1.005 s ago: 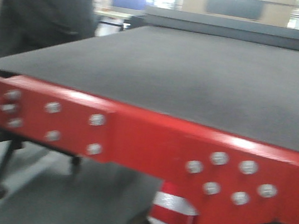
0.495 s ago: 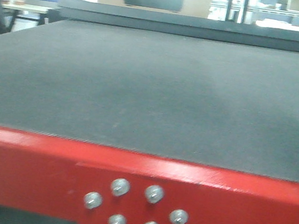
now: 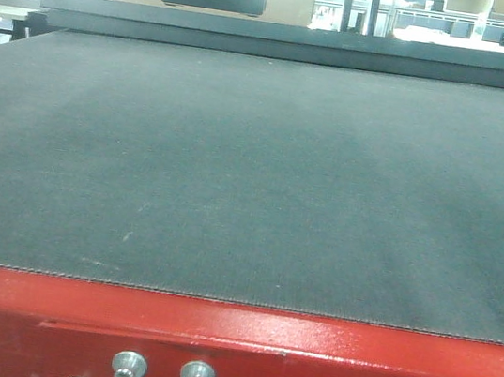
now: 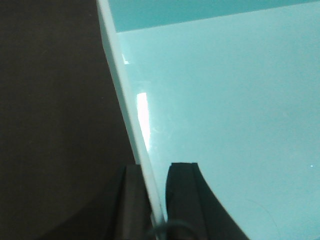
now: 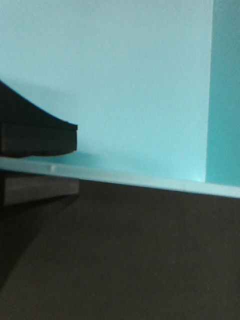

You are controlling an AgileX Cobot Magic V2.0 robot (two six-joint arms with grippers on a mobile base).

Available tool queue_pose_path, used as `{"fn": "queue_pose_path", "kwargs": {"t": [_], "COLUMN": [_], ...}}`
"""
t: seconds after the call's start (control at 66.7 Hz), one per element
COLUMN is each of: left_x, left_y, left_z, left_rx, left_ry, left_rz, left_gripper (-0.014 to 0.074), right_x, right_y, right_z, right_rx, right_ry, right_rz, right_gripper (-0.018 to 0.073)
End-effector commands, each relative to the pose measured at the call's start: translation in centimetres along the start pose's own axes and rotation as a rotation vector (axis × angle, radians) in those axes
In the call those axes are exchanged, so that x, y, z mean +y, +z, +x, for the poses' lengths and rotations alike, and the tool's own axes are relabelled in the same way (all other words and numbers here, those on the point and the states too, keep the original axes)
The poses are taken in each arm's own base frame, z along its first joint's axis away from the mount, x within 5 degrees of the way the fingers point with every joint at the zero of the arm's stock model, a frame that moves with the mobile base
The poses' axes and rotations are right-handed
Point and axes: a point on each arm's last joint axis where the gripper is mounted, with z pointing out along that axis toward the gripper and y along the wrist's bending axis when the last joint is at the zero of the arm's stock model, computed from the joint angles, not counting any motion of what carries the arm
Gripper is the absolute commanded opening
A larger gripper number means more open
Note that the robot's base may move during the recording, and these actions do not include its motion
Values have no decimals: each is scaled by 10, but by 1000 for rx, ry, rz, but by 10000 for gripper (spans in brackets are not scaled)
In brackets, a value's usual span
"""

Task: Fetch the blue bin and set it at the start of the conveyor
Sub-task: 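Drive up to the red-framed conveyor holding the bin with both grippers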

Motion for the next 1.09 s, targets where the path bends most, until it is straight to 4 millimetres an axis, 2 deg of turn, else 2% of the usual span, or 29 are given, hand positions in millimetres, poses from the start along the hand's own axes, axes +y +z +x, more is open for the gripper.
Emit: {"fn": "queue_pose_path", "kwargs": {"t": [0.0,0.87,1.08], "left_x": [0,0,-1], "left_y": [-9,-9,-9], "left_z": [-5,-5,-11], "left_rx": [-51,-51,-116], "left_ry": [36,36,31], "left_rz": [-9,-9,3], "left_gripper": [-111,-111,-111], "right_x": [-1,-1,-1], "right_y": [-11,-11,-11], "right_z": [-7,-7,-8], "right_rx": [-72,-72,-79], "right_ry": [-14,-13,-13], "right_rz": [2,1,-1], "right_gripper": [-151,-151,-151]}}
